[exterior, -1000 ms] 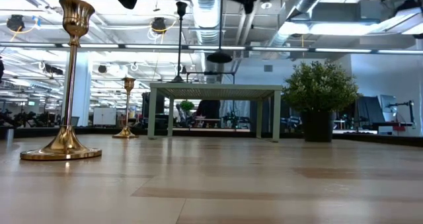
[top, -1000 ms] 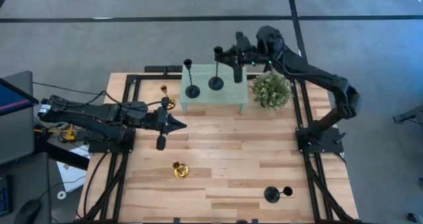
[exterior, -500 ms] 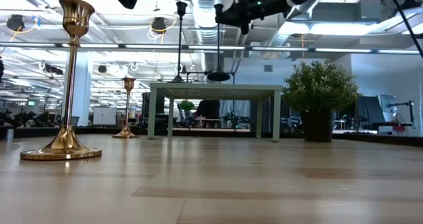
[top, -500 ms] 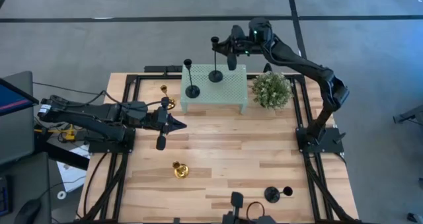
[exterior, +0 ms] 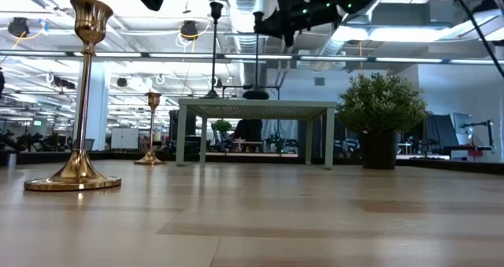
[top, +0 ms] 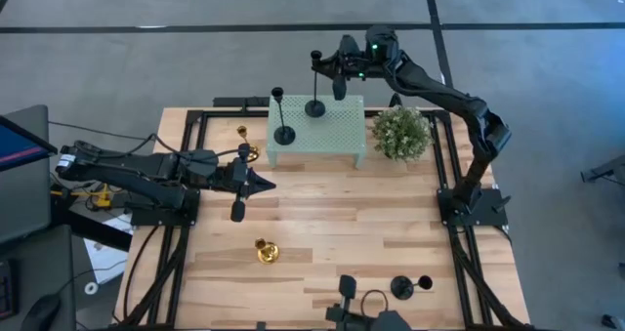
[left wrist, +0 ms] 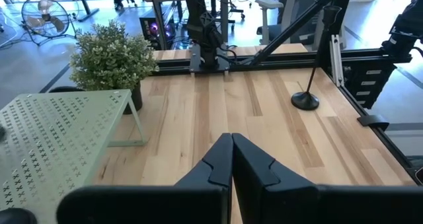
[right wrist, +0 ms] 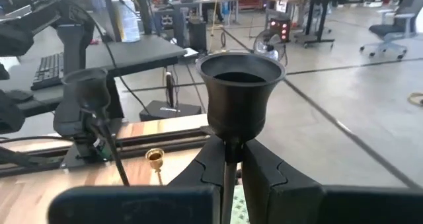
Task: Pick & Place candle stick holders
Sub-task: Put the top black candle holder on the shelf
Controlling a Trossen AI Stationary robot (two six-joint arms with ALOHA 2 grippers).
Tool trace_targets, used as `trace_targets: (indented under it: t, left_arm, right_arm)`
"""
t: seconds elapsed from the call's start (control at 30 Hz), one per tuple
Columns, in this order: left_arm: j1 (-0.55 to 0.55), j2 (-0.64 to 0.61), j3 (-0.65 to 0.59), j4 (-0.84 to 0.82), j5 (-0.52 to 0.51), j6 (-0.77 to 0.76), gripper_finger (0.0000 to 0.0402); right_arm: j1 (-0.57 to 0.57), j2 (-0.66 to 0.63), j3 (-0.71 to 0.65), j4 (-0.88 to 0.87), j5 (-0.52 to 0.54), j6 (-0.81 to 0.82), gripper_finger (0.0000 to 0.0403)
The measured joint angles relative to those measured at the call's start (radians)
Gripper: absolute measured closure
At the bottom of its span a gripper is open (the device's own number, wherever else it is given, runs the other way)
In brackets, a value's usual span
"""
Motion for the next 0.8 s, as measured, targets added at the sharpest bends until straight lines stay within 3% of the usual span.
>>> trace_targets:
  t: [0.3, 0.8]
  left_arm:
    - [0.0, 0.0, 0.0, 0.0, 0.0, 0.0, 0.0397]
    - [0.0, 0.0, 0.0, -0.001, 0.0, 0.007, 0.0395]
  right_arm:
    - [-0.003, 0.042, 0.0, 0.053, 0.005, 0.004, 0.0389]
    - [-0.023, 0.042, 0.0, -0.009, 0.038, -0.023, 0.0389]
